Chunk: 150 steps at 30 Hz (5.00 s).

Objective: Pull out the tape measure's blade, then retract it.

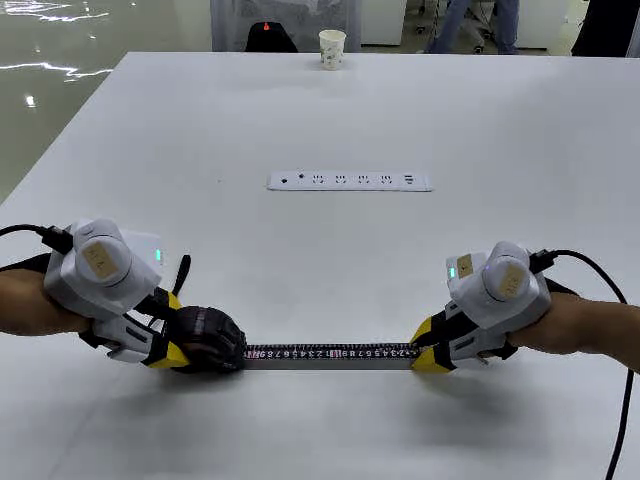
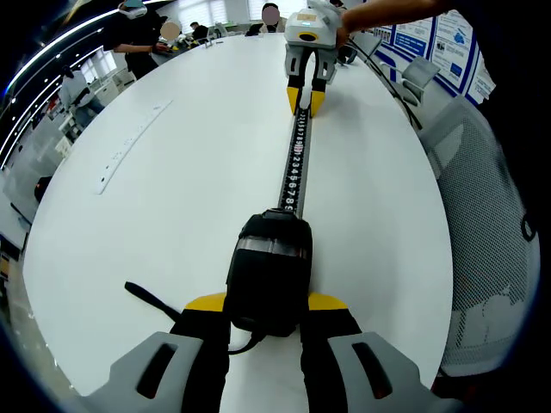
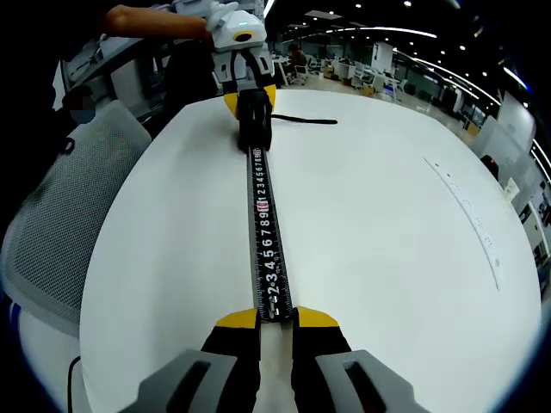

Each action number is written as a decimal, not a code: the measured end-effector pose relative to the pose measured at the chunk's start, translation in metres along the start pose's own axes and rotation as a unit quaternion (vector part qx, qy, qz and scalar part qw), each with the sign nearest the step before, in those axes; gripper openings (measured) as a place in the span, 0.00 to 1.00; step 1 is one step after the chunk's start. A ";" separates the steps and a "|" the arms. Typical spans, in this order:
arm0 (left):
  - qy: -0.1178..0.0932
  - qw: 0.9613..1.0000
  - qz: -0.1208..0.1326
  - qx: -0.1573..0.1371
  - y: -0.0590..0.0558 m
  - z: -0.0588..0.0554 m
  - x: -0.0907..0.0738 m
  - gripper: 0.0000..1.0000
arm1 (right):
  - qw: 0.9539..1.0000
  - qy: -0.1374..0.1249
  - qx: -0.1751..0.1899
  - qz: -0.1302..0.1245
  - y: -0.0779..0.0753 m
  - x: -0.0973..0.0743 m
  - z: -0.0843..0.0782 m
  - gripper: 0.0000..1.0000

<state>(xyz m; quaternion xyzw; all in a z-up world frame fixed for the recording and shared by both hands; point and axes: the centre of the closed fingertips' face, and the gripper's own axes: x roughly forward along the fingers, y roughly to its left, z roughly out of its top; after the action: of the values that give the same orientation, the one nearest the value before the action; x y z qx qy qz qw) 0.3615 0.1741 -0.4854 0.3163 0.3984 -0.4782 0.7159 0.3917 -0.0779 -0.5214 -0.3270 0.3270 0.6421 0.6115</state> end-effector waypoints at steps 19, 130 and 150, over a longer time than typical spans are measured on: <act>0.001 1.000 0.001 0.000 -0.001 0.001 0.000 0.26 | 1.000 0.005 0.006 -0.003 0.000 -0.008 -0.010 0.09; -0.140 0.965 0.111 -0.194 -0.049 0.013 -0.046 0.79 | 0.980 -0.100 0.117 -0.125 0.049 -0.059 0.016 0.74; -0.187 0.936 0.161 -0.252 -0.071 0.018 -0.053 0.88 | 0.963 -0.138 0.174 -0.154 0.072 -0.060 0.026 0.85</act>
<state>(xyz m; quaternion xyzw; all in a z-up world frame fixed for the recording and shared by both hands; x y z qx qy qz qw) 0.2875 0.1580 -0.4353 0.0899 0.3085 -0.2908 0.9012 0.3212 -0.0937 -0.4556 -0.1701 0.2919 0.5119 0.7898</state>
